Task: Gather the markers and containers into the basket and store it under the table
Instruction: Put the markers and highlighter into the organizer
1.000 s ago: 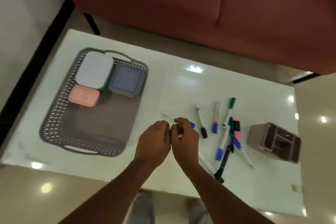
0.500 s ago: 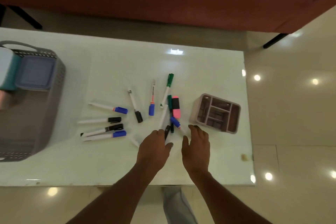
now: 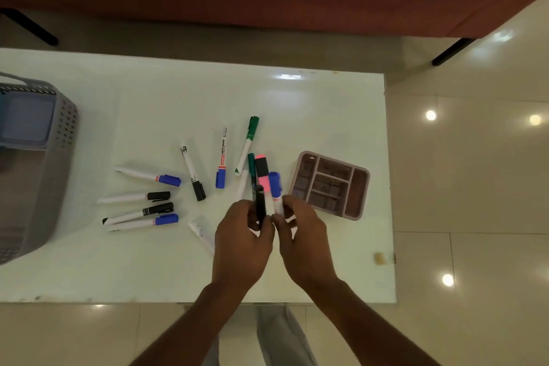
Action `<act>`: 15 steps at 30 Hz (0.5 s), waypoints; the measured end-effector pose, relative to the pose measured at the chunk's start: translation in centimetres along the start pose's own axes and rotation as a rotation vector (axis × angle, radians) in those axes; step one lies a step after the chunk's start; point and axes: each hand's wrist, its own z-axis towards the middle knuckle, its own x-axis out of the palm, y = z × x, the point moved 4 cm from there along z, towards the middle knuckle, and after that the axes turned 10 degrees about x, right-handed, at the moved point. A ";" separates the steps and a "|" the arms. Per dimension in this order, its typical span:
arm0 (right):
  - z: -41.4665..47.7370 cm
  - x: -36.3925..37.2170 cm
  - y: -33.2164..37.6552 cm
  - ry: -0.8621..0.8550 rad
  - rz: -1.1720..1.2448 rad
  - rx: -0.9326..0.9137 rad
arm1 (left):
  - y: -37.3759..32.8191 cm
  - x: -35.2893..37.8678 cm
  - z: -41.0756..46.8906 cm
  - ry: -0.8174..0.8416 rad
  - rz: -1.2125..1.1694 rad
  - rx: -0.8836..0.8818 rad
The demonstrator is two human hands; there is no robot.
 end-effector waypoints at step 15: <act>9.4 -7.0 1.5 -0.092 -0.163 -0.047 | -5.2 4.2 4.8 -0.166 -0.204 0.216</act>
